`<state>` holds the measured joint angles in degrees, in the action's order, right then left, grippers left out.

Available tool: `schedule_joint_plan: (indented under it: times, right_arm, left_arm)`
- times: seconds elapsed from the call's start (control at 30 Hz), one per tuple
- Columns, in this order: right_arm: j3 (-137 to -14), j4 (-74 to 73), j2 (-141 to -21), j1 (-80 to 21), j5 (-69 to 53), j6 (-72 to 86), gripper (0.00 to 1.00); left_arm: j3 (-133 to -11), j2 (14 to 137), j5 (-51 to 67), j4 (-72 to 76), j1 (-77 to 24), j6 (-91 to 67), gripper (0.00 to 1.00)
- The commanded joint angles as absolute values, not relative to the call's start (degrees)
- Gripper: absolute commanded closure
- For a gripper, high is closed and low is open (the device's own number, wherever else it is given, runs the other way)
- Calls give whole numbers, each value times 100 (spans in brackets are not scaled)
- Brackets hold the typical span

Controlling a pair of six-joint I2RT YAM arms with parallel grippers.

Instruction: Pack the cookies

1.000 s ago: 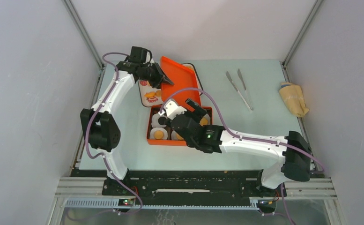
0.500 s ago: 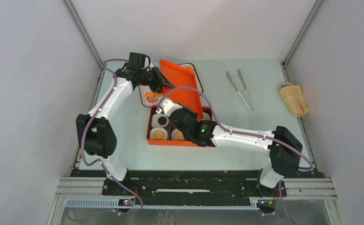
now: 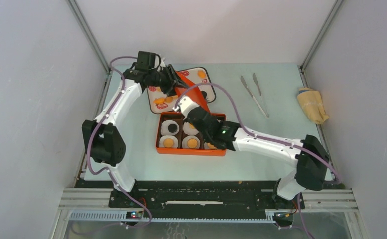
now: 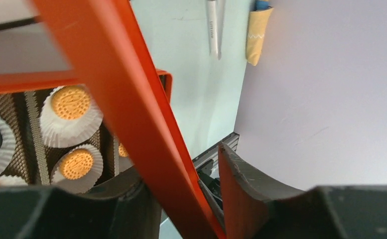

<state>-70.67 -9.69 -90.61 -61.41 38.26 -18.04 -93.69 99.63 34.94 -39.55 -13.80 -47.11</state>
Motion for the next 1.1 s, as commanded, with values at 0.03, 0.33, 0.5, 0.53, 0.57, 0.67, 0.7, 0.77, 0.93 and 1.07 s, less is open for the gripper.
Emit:
schedule_joint_plan:
  times: [0.03,0.33,0.5,0.53,0.57,0.67,0.7,0.77,0.93,1.07]
  right_arm:
    - [-7593,-1430,-8187,-5671,3603,-883,100]
    - [-7726,-2144,-7395,-4812,1476,124,100]
    - [-7708,-2170,-7185,-4528,766,289,100]
    - [-7708,-2190,-7155,-4512,718,303,100]
    - [-7704,-2192,-7135,-4505,680,307,100]
    - [-7685,-2236,-7094,-4464,603,320,100]
    - [-7682,-2264,-7089,-4438,576,323,100]
    - [-7638,-2262,-7049,-4386,542,358,100]
    - [-7539,-2156,-6964,-3799,-307,851,100]
    - [-7462,-1819,-6897,-3076,-1632,1651,100]
  left_arm:
    - [-10706,10036,3602,-3865,-1335,-4317,48]
    - [-12554,10154,3211,-4011,-1182,-4004,27]
    - [-12443,9892,3459,-3177,-1085,-3996,19]
    - [-12430,9882,3605,-2998,-1074,-4011,19]
    - [-12419,9898,3721,-2774,-1072,-4052,15]
    - [-12420,9977,3961,-2316,-1056,-4261,11]
    - [-12374,9964,3983,-2209,-1055,-4304,10]
    - [-12047,9788,3932,-1812,-1055,-4408,9]
    - [-10786,8938,3108,-1760,-1057,-3911,9]
    - [-9365,7768,1982,-1797,-1055,-3331,9]
